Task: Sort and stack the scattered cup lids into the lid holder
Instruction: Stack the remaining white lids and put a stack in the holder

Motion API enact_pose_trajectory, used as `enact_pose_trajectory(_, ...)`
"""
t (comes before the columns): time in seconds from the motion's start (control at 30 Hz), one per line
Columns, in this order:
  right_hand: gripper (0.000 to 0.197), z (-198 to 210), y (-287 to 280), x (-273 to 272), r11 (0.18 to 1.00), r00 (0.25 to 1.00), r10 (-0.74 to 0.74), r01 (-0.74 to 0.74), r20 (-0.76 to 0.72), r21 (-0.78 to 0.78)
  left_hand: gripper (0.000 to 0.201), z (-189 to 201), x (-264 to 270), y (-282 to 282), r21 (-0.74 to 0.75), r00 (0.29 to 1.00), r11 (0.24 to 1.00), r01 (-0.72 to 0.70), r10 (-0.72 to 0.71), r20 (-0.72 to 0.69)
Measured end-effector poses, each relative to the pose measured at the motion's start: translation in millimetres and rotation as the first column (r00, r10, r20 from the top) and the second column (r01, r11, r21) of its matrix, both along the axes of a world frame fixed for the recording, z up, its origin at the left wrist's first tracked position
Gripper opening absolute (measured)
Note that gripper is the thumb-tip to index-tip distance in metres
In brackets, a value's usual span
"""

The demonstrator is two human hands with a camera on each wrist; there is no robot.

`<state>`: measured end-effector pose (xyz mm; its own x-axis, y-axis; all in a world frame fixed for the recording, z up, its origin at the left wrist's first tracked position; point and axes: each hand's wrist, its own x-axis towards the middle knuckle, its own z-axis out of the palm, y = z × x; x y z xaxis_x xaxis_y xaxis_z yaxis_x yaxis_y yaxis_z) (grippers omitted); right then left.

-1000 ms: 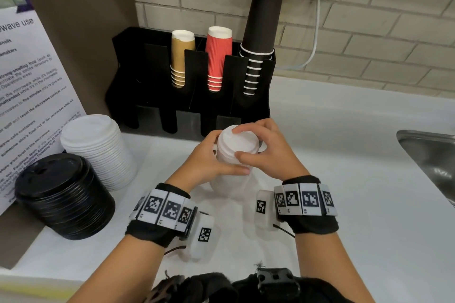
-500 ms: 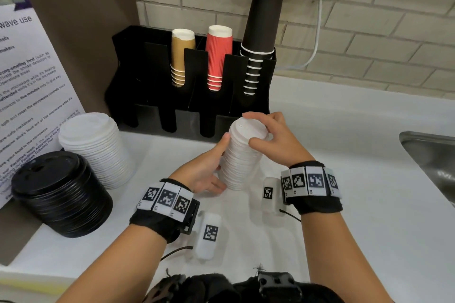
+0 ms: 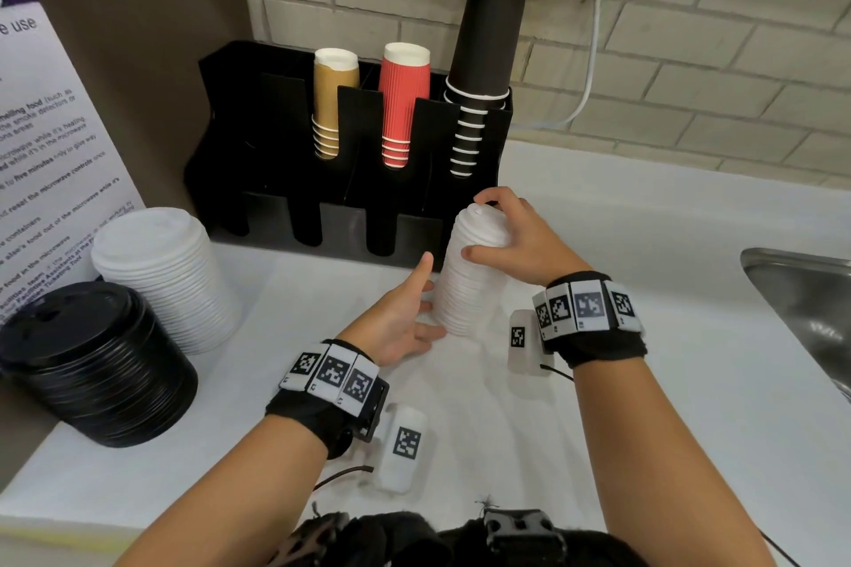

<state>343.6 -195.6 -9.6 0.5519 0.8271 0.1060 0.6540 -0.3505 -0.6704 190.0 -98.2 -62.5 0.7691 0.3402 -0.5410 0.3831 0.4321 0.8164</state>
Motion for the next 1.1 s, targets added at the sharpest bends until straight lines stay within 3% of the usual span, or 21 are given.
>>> enact_pose_trajectory(0.1, 0.070, -1, 1, 2, 1.000, 1.000, -0.004, 0.004, 0.006, -0.030, 0.065, -2, -7, 8, 0.064, 0.999, 0.997, -0.043, 0.043, 0.008)
enact_pose_trajectory(0.27, 0.074, -1, 3, 6, 0.999, 1.000, -0.003, 0.003, 0.019, -0.032, 0.049, -2, -22, 24, 0.092, 0.990, 0.986, -0.136, 0.131, 0.058)
enact_pose_trajectory(0.57, 0.070, 7, 6, 7, 1.000, 0.999, -0.028, 0.028, 0.018, 0.011, 0.044, 10, -44, 40, 0.193, 0.976, 0.964, -0.186, 0.159, 0.147)
enact_pose_trajectory(0.73, 0.069, 35, 13, -15, 0.992, 0.996, -0.017, 0.006, 0.088, 0.128, 0.048, 19, -51, 46, 0.266, 0.930, 0.928, -0.261, 0.168, 0.326)
enact_pose_trajectory(0.83, 0.067, 56, 28, -52, 0.949, 0.972, 0.229, -0.236, 0.057, 0.211, 0.074, 29, -50, 50, 0.153, 0.866, 0.962, -0.226, 0.126, 0.484)
enact_pose_trajectory(0.9, 0.066, 57, 42, -76, 0.919, 0.936, 0.349, -0.352, 0.048, 0.177, 0.078, 34, -51, 50, 0.050, 0.811, 0.985, -0.167, 0.108, 0.575)
enact_pose_trajectory(1.0, 0.064, 48, 63, -101, 0.931, 0.934, 0.353, -0.357, 0.053, 0.079, 0.069, 37, -58, 52, -0.093, 0.726, 0.984, -0.155, 0.177, 0.665)
enact_pose_trajectory(1.1, 0.068, 38, 74, -112, 0.931, 0.929, 0.365, -0.366, 0.062, 0.010, 0.066, 34, -68, 58, -0.211, 0.699, 0.962, -0.175, 0.272, 0.662)
